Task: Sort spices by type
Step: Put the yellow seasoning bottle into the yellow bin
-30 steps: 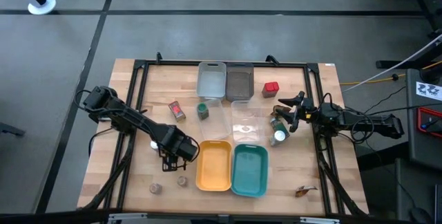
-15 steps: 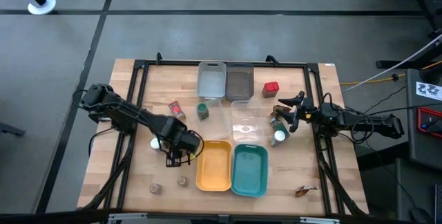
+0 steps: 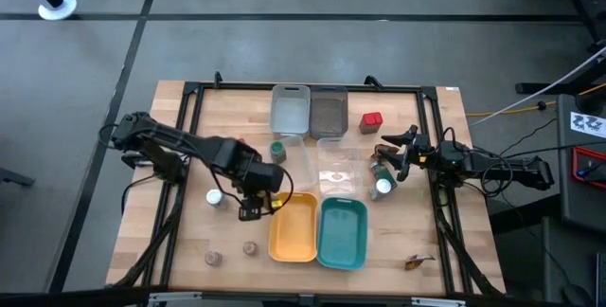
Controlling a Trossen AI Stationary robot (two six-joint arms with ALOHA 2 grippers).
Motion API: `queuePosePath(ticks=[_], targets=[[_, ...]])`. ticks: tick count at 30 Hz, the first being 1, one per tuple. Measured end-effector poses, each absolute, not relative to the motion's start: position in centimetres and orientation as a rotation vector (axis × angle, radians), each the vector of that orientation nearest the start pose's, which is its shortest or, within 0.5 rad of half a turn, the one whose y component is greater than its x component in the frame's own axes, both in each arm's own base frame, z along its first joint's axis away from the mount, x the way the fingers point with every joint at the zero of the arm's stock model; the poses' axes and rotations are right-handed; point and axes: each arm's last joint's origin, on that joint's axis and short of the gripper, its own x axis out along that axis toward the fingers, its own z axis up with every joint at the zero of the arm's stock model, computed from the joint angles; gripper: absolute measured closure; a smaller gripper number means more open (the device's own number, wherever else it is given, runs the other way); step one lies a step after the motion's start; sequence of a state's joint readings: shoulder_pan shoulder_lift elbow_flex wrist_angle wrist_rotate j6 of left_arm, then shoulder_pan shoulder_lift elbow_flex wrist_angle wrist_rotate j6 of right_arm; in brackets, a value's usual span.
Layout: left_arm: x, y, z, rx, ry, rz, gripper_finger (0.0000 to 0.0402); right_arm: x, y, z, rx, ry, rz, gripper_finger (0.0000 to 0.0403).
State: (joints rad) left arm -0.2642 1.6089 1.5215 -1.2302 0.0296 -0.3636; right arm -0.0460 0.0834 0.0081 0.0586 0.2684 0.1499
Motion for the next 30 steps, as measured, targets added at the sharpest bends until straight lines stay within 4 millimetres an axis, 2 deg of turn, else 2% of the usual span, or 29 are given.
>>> queuePosePath(ticks=[12, 20, 23, 30], targets=[[30.4, -7.0, 31.6, -0.130, 1.243, -0.043, 0.0186, 10.1, -1.2, 16.5, 0.147, -0.007, -0.315, 0.0160], [31.8, -6.6, 32.1, -0.174, 1.108, -0.068, 0.0185, 10.1, -1.2, 16.5, 0.146, -0.007, -0.315, 0.0160], [32.4, -7.1, 31.6, -0.190, 1.106, -0.082, 0.0185, 10.1, -1.2, 16.5, 0.145, -0.007, -0.315, 0.0160], [33.7, -8.7, 28.7, -0.159, 1.206, -0.103, 0.0185, 10.1, -1.2, 16.5, 0.123, -0.005, -0.315, 0.0160]])
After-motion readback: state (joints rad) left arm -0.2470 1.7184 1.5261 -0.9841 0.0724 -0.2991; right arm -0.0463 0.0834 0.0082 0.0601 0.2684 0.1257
